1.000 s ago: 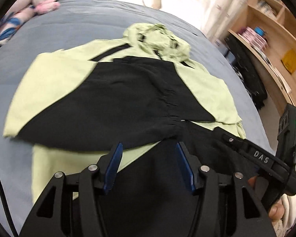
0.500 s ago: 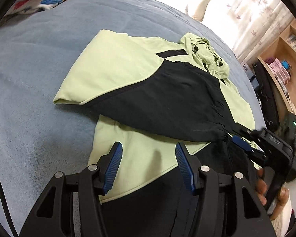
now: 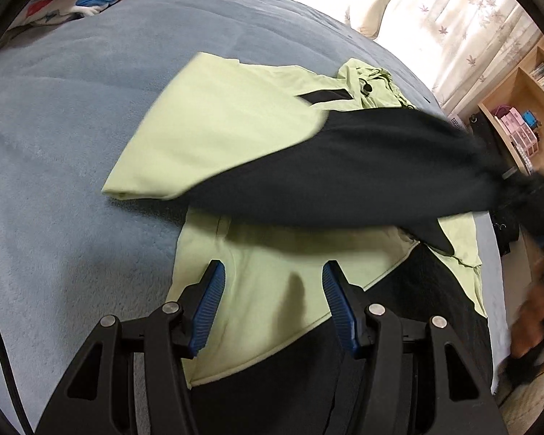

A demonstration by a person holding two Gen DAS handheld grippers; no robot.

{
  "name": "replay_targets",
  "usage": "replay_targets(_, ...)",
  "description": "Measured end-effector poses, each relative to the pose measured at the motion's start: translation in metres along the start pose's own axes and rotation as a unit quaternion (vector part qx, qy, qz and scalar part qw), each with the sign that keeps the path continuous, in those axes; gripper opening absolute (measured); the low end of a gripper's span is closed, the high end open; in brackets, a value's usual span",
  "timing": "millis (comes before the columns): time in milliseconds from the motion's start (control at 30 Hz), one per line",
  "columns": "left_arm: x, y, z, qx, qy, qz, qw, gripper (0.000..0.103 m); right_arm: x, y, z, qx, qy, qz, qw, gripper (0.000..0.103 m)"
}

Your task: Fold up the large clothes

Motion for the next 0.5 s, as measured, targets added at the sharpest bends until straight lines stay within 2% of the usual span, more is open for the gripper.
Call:
replay_targets(100, 0.001, -0.005, 0.0, -0.004, 0.001, 0.0, 1.0, 0.055, -0.027, 0.016, -0.025, 0.035, -0.001, -0.04, 0.999, 0.022)
replay_targets(233, 0.003, -0.01, 0.002, -0.013, -0.003, 0.003, 0.9999, 0.055, -0.022, 0.008, -0.071, 0.079, -0.031, -0.033, 0.996, 0.022)
replay_targets(400, 0.003, -0.014, 0.004, -0.014, -0.005, 0.007, 0.9999, 0.055, 0.022, -0.033, -0.146, 0.176, -0.047, 0.012, 0.983, 0.023)
replay_targets(433, 0.002, -0.015, 0.003, -0.016, -0.007, 0.009, 0.9998, 0.055, 0.03, -0.04, -0.155, 0.176, -0.048, 0.024, 0.983, 0.025)
replay_targets(500, 0.0, -0.015, 0.0, -0.013, -0.01, 0.015, 0.9997, 0.055, 0.056, -0.062, -0.178, 0.178, -0.054, 0.081, 0.979, 0.027)
Point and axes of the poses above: each gripper's, at about its wrist camera, not at the fingertips, and y roughly against the way its jaws point, z to its left, x to its underside, the point moved 9 cm from there along -y, roughly the way its jaws point, and after that the axes turned 15 degrees about x, right-handed, at the moved point
